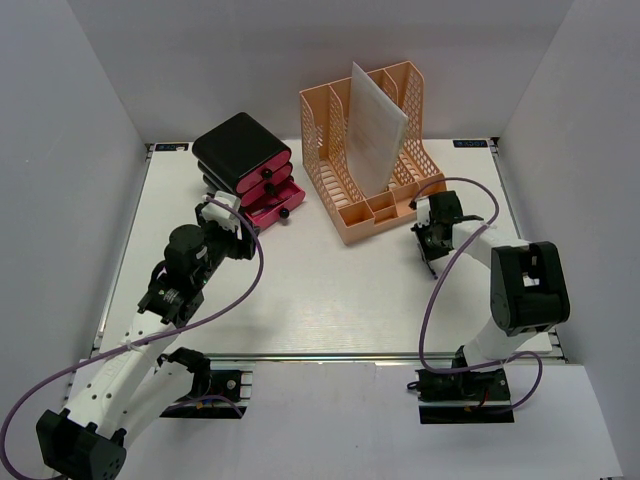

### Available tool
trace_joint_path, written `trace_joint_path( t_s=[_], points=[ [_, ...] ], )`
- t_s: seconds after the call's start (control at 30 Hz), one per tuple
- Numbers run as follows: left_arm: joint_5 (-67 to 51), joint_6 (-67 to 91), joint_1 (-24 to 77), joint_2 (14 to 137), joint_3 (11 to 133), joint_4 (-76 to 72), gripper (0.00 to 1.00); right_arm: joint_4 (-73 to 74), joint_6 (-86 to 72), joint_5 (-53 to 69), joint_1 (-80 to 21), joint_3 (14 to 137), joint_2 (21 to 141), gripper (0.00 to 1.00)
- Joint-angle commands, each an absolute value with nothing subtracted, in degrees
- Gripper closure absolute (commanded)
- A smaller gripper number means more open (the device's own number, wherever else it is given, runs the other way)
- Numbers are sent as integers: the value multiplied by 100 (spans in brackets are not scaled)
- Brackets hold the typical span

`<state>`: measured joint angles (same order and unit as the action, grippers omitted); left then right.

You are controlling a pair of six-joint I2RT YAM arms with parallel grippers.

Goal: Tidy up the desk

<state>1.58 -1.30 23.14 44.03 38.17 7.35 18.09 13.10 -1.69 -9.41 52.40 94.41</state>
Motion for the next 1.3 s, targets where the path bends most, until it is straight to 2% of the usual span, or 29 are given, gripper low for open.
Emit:
trace_joint_path(
  t_s=[0.0, 0.1, 0.23, 0.33, 0.43, 0.67, 0.87, 1.03, 1.17, 1.27],
  points=[
    [263, -167, 2303, 4298, 3841, 721, 23, 2415, 1678, -168, -923, 5027, 9387, 100],
    [281, -167, 2303, 4228, 3815, 694, 23, 3135, 2529, 613, -949, 5325, 8853, 100],
    [334, -167, 2303, 4149, 3806, 677, 23, 5397, 4443, 2097, -1046, 6054, 8263, 100],
    [448, -176, 2303, 4052, 3771, 642, 23, 6193, 5561, 2346, -1283, 6661, 7972, 100],
    [729, -158, 2303, 3894, 3692, 580, 23, 6275, 6081, 2390, -1686, 7171, 7910, 100],
    [1169, -184, 2303, 3586, 3498, 396, 23, 4873, 6477, 1531, -3038, 8260, 8533, 100],
    [1362, -237, 2303, 3568, 3472, 396, 23, 3368, 7635, 607, -3927, 8858, 9551, 100],
    [1345, -255, 2303, 3551, 3472, 387, 23, 2577, 8586, 562, -4306, 9543, 10466, 100],
    [1310, -264, 2303, 3498, 3472, 378, 23, 2575, 8911, 536, -4500, 10798, 11624, 100],
    [1292, -281, 2303, 3446, 3463, 352, 23, 2339, 9096, 492, -4570, 11283, 12198, 100]
  ],
)
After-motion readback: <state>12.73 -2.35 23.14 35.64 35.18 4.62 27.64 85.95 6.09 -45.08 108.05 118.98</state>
